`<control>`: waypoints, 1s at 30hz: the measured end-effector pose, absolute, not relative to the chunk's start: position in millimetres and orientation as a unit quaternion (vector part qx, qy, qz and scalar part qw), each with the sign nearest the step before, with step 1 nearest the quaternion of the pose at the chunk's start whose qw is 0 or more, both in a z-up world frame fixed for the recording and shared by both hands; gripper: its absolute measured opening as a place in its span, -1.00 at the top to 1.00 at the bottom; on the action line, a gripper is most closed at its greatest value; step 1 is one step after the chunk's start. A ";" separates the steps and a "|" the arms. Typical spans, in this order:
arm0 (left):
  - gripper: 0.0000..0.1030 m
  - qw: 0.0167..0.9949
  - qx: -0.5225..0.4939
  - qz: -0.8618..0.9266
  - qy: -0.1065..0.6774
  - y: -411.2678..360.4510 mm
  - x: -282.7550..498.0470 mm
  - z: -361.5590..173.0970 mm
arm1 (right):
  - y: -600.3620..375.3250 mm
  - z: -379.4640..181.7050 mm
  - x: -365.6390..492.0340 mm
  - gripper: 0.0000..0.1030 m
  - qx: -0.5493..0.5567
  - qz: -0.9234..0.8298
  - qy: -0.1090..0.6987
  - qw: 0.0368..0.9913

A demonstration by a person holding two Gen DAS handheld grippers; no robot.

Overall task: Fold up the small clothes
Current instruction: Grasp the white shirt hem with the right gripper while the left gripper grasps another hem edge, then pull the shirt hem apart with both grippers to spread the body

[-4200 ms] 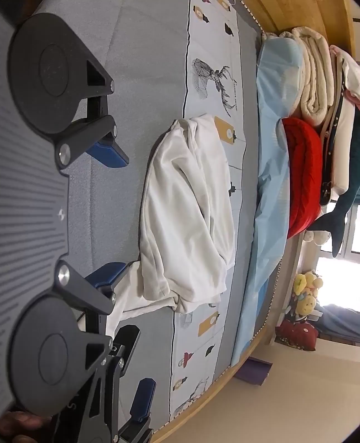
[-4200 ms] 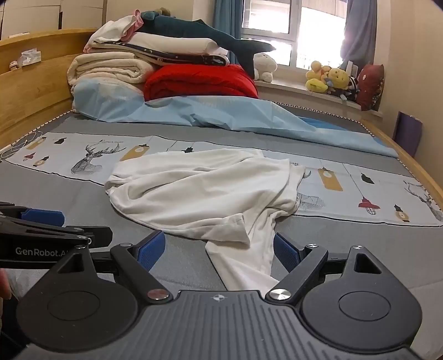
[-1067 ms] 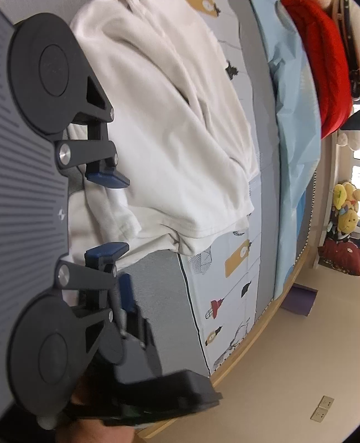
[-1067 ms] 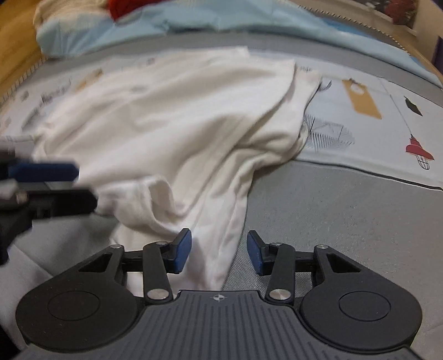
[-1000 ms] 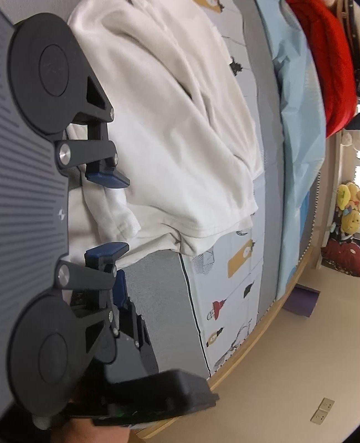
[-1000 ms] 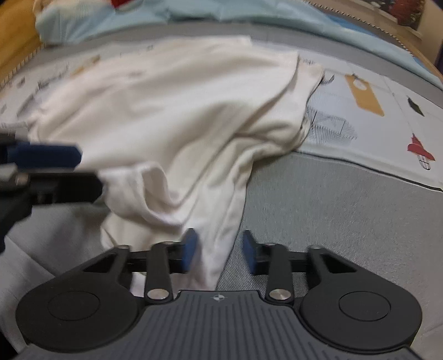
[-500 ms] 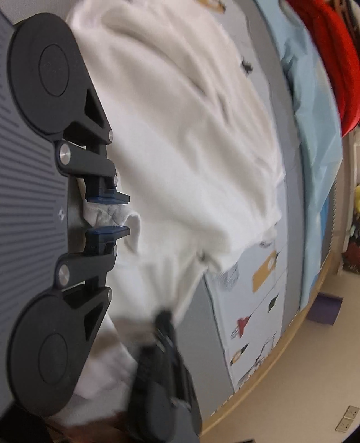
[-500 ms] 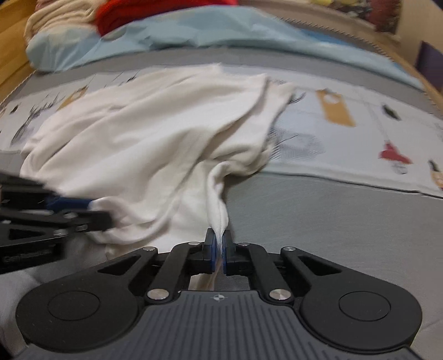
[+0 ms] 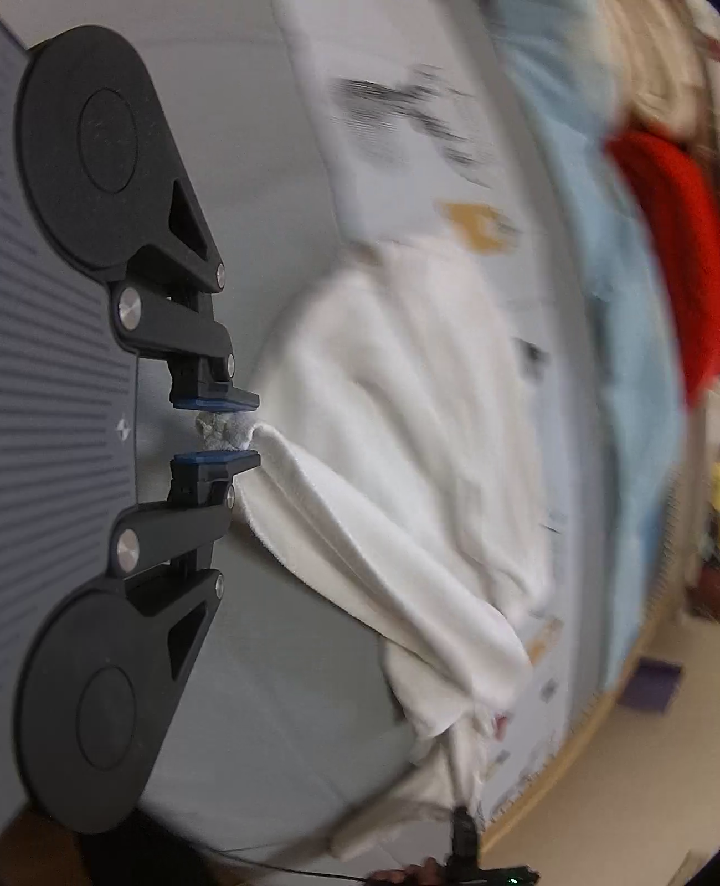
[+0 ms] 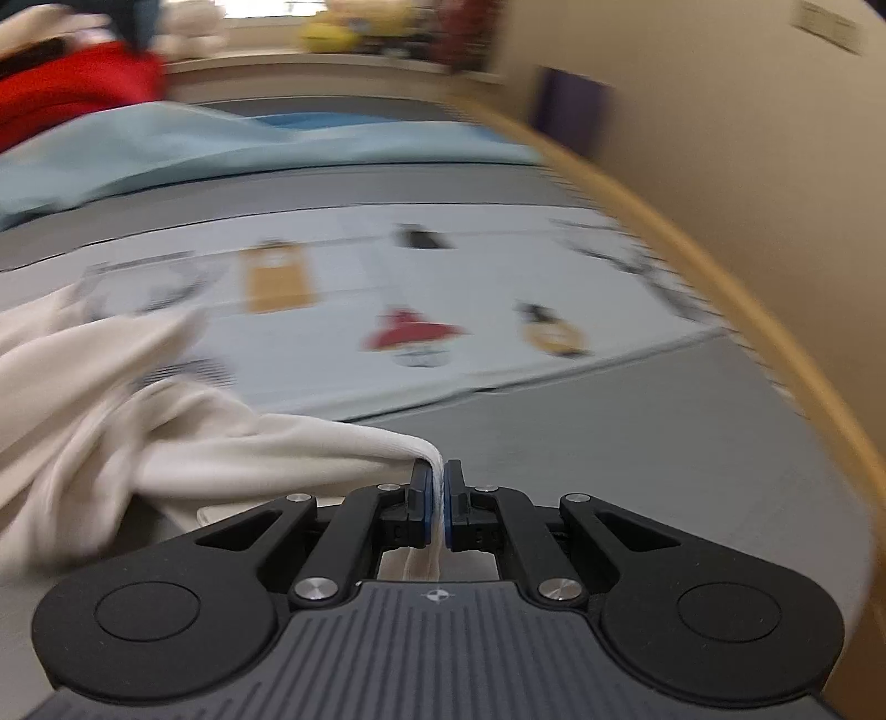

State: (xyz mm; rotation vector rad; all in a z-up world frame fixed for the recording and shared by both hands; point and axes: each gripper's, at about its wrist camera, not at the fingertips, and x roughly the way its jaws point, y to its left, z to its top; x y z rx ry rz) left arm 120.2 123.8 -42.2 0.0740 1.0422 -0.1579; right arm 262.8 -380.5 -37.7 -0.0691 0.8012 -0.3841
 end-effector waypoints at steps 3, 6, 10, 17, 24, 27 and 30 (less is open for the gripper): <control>0.69 0.840 0.027 -0.143 0.522 124.1 104.8 -44.0 | -404.1 -40.9 257.6 0.90 0.006 -0.217 0.404 0.889; 0.64 0.820 0.028 -0.174 0.544 119.1 98.1 -51.8 | -413.7 -36.6 243.2 0.77 0.076 -0.216 0.395 0.890; 0.59 0.835 -0.044 -0.162 0.524 142.6 97.1 -46.1 | -402.2 -27.9 235.9 0.48 0.134 -0.151 0.356 0.913; 0.32 0.833 -0.222 -0.119 0.492 173.2 121.2 -38.2 | -351.9 -22.3 250.0 0.10 0.130 0.004 0.325 0.937; 0.29 0.785 -0.174 -0.063 0.591 157.6 150.1 -74.9 | -305.8 -35.2 280.0 -0.24 0.079 0.059 0.369 0.924; 0.23 0.775 -0.157 -0.089 0.606 143.8 152.6 -81.1 | -297.6 -35.0 286.9 -0.25 0.076 0.071 0.368 0.924; 0.22 0.764 -0.146 -0.111 0.618 132.0 149.6 -85.8 | -290.8 -39.5 292.0 -0.25 0.065 0.077 0.375 0.922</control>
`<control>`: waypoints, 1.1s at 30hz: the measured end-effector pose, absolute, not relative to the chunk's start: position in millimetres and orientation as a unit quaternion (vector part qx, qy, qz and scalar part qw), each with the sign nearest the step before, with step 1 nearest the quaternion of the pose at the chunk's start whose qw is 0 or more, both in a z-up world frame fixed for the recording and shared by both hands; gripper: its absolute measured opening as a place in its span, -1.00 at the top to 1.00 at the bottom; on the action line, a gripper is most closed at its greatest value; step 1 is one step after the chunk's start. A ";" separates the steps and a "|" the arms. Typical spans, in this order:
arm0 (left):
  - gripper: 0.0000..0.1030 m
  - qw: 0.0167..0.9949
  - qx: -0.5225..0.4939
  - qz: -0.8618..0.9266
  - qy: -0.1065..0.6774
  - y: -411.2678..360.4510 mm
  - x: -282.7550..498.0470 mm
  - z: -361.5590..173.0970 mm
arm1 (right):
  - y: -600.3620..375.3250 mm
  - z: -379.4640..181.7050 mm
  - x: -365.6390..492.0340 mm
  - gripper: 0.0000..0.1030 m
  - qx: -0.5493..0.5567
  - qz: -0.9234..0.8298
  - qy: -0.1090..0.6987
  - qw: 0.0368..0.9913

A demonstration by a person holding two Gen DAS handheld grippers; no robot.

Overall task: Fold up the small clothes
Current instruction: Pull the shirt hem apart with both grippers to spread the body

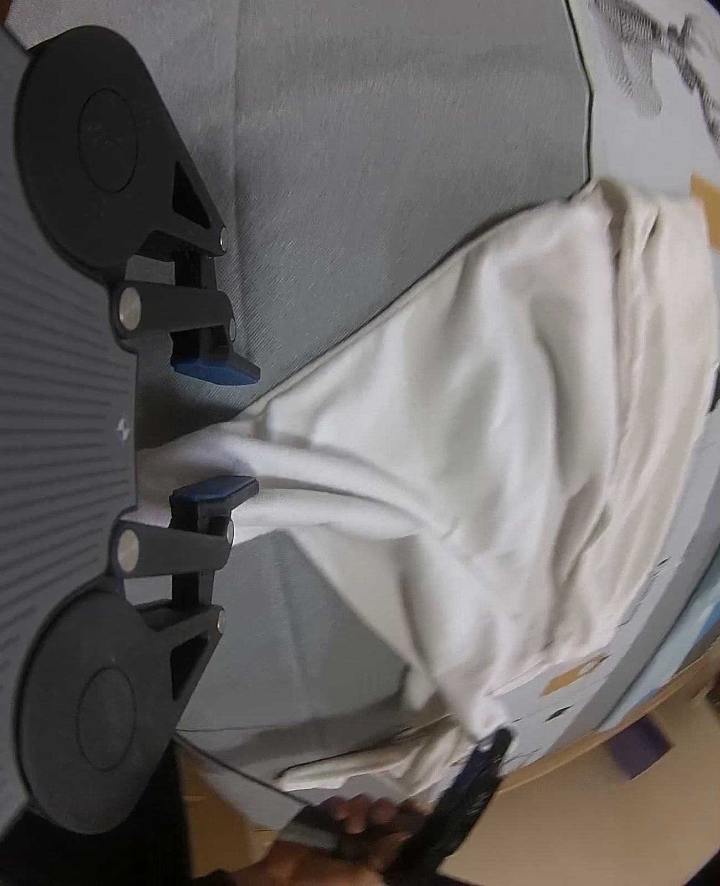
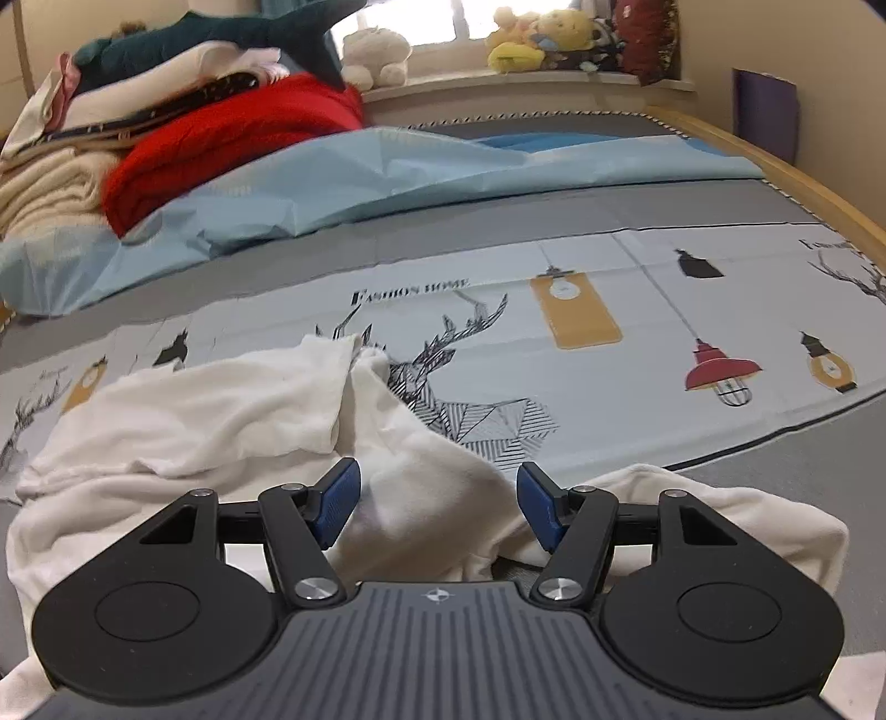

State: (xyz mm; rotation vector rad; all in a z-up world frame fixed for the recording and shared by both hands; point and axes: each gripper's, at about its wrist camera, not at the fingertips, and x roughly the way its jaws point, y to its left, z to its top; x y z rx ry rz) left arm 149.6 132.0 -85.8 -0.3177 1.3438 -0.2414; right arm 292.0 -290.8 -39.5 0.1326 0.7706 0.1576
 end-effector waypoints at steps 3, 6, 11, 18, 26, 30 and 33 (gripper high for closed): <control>0.18 0.755 -0.125 -0.122 0.632 129.9 145.7 -100.7 | -283.5 -46.4 291.9 0.27 0.049 0.094 0.389 0.915; 0.18 0.748 -0.104 -0.131 0.643 123.3 142.2 -106.2 | -273.5 -46.9 283.6 0.81 0.013 0.106 0.396 0.912; 0.18 0.740 -0.080 -0.131 0.655 116.9 146.5 -118.0 | -281.0 -23.7 252.9 0.89 0.002 0.131 0.385 0.914; 0.36 0.750 -0.015 -0.141 0.646 86.1 138.2 -121.4 | -328.2 14.0 188.6 0.89 0.053 0.167 0.387 0.905; 0.87 0.772 0.035 -0.165 0.613 84.9 112.3 -98.7 | -333.7 9.0 126.7 0.89 0.016 0.181 0.454 0.872; 0.87 0.794 0.029 -0.127 0.594 132.4 95.9 -78.0 | -321.1 -10.5 120.5 0.89 -0.023 0.206 0.519 0.829; 0.87 0.796 0.021 -0.084 0.599 169.5 81.4 -75.0 | -315.0 -33.4 118.4 0.86 -0.045 0.200 0.578 0.790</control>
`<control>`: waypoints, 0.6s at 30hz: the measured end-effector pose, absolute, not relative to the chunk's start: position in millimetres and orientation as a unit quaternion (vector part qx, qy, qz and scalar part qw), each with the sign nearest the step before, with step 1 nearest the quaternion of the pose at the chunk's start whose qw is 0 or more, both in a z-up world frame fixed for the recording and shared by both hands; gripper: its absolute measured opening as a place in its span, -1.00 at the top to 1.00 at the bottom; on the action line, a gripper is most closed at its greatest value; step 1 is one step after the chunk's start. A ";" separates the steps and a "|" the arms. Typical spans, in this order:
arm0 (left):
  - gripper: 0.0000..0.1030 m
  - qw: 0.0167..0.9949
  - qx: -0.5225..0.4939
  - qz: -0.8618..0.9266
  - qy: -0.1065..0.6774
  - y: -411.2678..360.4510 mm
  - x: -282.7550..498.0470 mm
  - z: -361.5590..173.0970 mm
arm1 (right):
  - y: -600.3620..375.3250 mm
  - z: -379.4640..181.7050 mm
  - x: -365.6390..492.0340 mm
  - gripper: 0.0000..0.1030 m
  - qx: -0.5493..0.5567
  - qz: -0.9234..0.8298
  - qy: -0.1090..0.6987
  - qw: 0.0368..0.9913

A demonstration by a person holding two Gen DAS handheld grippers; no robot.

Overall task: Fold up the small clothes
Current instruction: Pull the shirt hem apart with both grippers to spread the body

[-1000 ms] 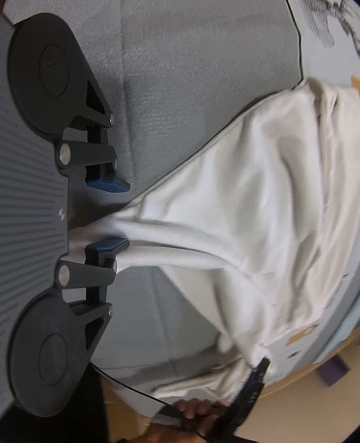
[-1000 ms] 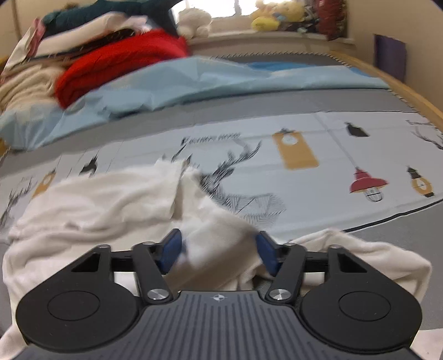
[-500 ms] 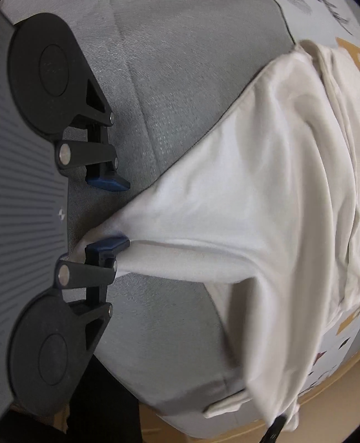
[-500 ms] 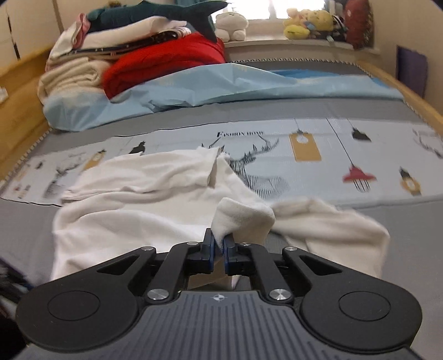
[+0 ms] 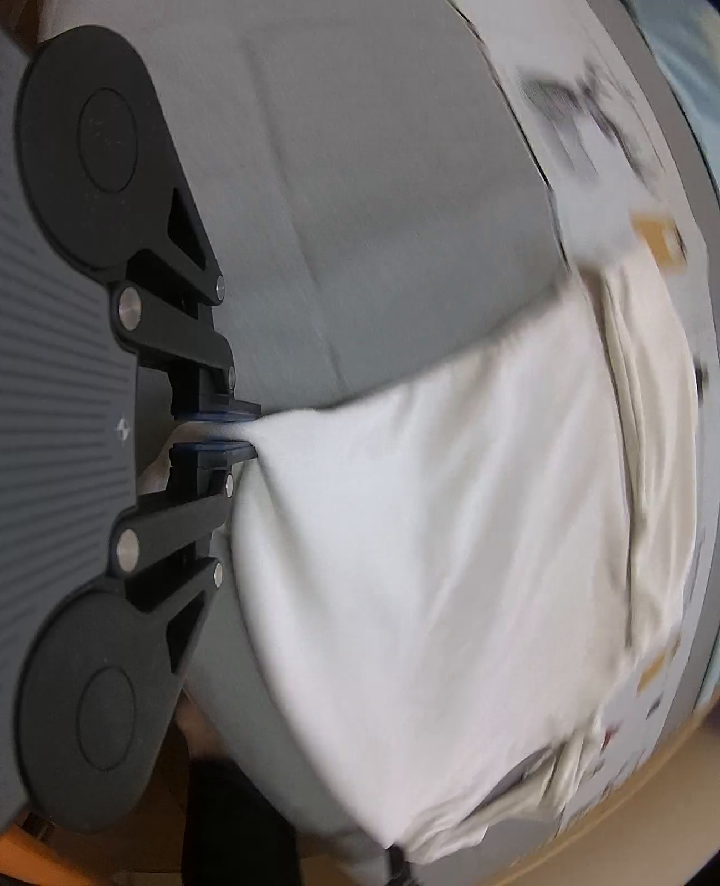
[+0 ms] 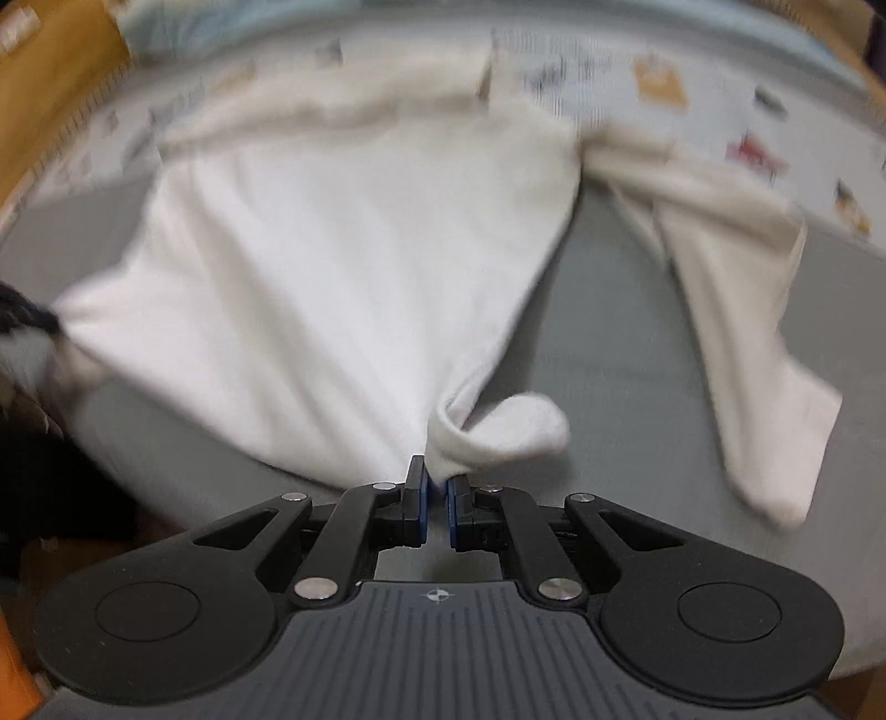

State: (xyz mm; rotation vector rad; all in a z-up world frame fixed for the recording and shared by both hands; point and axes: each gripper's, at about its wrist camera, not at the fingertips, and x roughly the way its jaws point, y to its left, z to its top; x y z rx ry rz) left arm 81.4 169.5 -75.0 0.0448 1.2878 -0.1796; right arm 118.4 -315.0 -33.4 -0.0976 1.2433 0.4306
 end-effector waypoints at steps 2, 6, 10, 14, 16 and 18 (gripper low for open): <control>0.86 0.796 0.011 -0.080 0.600 182.8 75.2 -72.5 | -315.4 -38.5 120.0 0.85 -0.056 0.177 0.589 0.787; 0.85 0.795 -0.001 -0.052 0.604 189.1 76.8 -72.3 | -333.3 -32.8 131.6 0.67 -0.022 0.107 0.573 0.813; 0.56 0.797 -0.054 -0.057 0.599 201.3 80.3 -66.5 | -333.4 -23.9 137.5 0.33 0.030 0.127 0.540 0.831; 0.26 0.778 -0.054 -0.065 0.622 193.1 81.9 -82.1 | -304.0 -32.4 136.8 0.10 0.001 0.188 0.560 0.807; 0.26 0.767 -0.045 -0.068 0.637 190.2 81.8 -91.7 | -292.9 -39.6 134.4 0.10 -0.028 0.200 0.573 0.795; 0.26 0.762 -0.044 -0.071 0.643 190.2 82.2 -96.3 | -289.7 -46.4 135.2 0.10 -0.039 0.205 0.590 0.780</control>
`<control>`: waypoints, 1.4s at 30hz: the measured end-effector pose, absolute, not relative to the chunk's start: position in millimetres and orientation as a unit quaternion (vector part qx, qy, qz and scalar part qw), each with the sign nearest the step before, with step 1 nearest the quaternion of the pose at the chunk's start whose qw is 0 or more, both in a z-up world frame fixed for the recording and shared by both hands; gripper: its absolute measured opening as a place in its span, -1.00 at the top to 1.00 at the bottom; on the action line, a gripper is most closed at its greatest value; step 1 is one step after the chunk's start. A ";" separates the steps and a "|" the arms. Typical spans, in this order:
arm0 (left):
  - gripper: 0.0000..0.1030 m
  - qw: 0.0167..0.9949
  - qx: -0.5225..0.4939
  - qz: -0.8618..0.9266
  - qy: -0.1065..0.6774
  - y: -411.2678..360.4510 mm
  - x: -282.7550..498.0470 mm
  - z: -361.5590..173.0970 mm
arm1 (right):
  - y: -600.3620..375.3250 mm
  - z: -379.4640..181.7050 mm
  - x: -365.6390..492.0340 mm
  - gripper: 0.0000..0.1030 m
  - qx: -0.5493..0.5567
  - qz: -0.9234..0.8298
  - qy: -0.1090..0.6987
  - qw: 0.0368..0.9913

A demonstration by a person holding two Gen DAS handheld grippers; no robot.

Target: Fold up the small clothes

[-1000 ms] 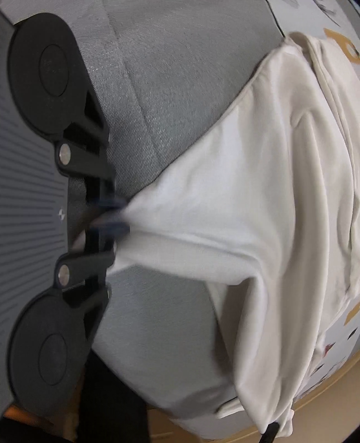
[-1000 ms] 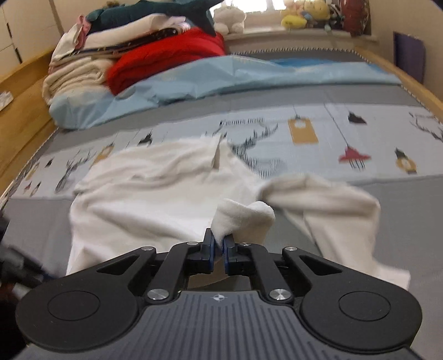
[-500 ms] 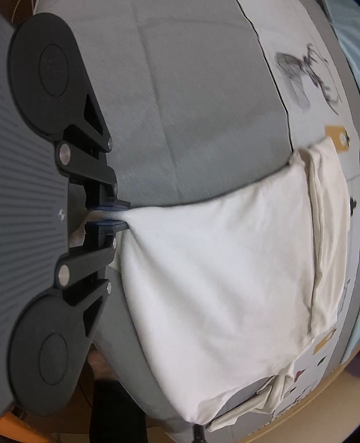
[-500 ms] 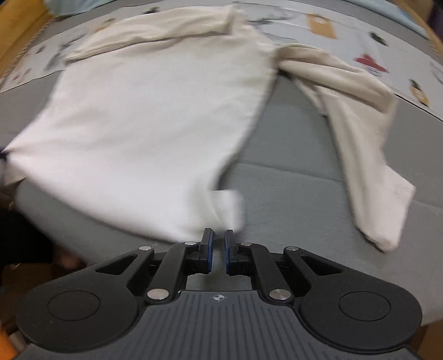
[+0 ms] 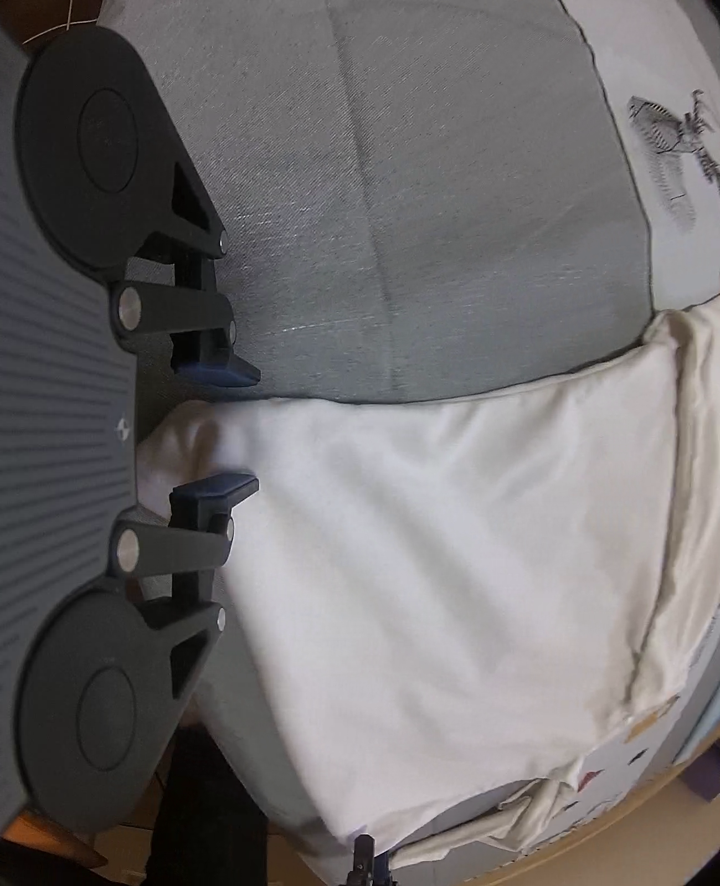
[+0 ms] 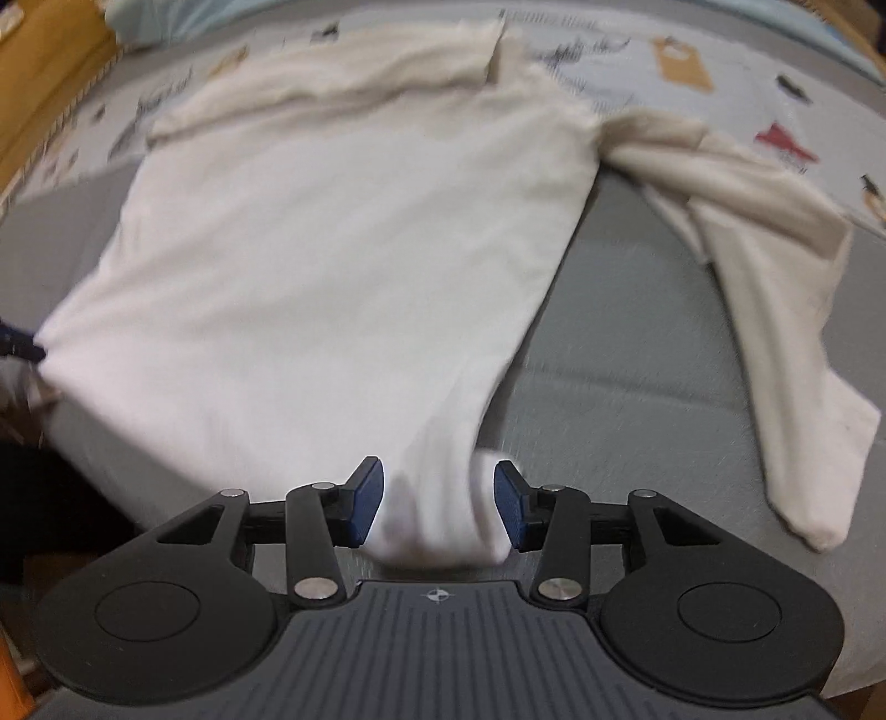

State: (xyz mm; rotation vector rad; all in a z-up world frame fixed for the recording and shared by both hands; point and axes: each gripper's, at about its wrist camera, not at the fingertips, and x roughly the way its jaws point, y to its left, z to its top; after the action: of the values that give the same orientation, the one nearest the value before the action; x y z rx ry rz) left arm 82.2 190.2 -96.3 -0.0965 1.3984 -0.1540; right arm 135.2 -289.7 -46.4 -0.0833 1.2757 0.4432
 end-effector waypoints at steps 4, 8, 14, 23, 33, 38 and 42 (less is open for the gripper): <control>0.26 0.759 -0.049 -0.069 0.645 192.8 82.3 -101.5 | -281.4 -57.3 125.2 0.15 -0.080 0.241 0.605 0.755; 0.37 0.763 -0.028 -0.078 0.642 188.0 81.2 -102.2 | -280.2 -51.6 125.1 0.85 -0.083 0.260 0.589 0.760; 0.91 0.817 -0.068 -0.122 0.560 197.0 76.3 -63.0 | -328.6 -2.4 141.3 0.93 0.132 0.292 0.500 0.805; 0.74 0.803 -0.040 -0.072 0.591 186.0 92.4 -84.8 | -335.1 -33.3 174.6 0.90 0.104 0.114 0.537 0.830; 0.30 0.772 -0.078 -0.090 0.625 197.1 92.8 -93.3 | -334.9 -51.4 172.2 0.45 0.125 0.156 0.578 0.791; 0.30 0.763 -0.050 -0.095 0.638 186.5 92.1 -103.6 | -315.9 -63.9 164.1 0.44 0.053 0.188 0.606 0.771; 0.31 0.758 -0.037 -0.096 0.645 182.2 90.2 -105.9 | -304.3 -65.4 156.2 0.44 0.009 0.207 0.611 0.764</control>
State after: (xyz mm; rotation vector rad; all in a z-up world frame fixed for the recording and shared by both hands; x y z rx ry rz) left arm 90.2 182.2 -105.9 -0.0812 1.4048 -0.2085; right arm 156.2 -304.3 -65.4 0.0195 1.3284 0.4508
